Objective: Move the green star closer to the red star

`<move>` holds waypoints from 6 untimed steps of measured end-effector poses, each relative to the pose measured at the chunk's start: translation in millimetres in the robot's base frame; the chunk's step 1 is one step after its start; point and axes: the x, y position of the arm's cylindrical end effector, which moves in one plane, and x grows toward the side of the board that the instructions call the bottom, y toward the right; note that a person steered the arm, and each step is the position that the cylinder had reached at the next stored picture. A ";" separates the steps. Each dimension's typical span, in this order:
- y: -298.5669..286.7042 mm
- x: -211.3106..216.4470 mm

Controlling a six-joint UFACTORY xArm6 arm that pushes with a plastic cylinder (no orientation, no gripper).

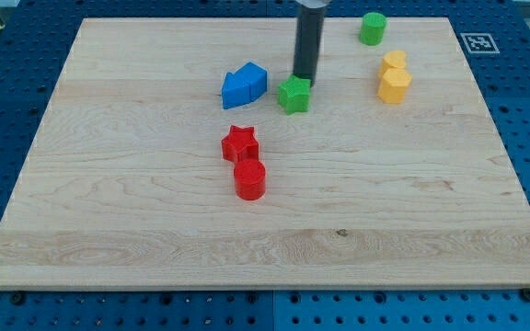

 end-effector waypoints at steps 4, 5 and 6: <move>27.8 26.4; 26.7 33.5; -8.7 33.4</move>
